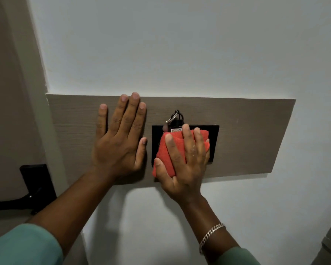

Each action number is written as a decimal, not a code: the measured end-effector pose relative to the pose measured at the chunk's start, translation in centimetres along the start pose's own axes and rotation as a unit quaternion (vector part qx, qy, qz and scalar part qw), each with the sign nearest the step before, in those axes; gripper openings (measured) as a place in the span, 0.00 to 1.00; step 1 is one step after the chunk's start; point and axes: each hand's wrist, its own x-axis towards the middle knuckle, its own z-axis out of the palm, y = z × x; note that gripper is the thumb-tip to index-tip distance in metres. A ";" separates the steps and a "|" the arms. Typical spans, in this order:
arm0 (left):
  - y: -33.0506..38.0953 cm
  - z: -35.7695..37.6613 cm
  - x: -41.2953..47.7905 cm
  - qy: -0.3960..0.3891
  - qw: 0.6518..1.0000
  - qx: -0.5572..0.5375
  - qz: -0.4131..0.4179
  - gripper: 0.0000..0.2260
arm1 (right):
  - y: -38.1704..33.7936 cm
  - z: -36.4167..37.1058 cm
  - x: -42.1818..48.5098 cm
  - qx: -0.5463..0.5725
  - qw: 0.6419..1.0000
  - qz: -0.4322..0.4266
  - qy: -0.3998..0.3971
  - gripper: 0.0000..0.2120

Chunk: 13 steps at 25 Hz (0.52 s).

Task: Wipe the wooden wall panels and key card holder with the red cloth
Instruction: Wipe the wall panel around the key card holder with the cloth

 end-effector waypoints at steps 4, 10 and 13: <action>0.2 0.0 0.0 0.000 1.000 -0.008 -0.003 0.33 | 0.4 0.1 -0.8 0.021 0.997 0.070 0.039 0.27; 0.2 0.0 0.0 -0.004 1.000 -0.007 -0.004 0.33 | 3.2 -0.6 -0.9 -0.030 0.993 -0.116 -0.024 0.30; 0.3 0.0 0.1 -0.003 1.000 -0.007 -0.006 0.33 | 7.7 -2.7 -1.0 -0.042 0.985 -0.156 -0.066 0.27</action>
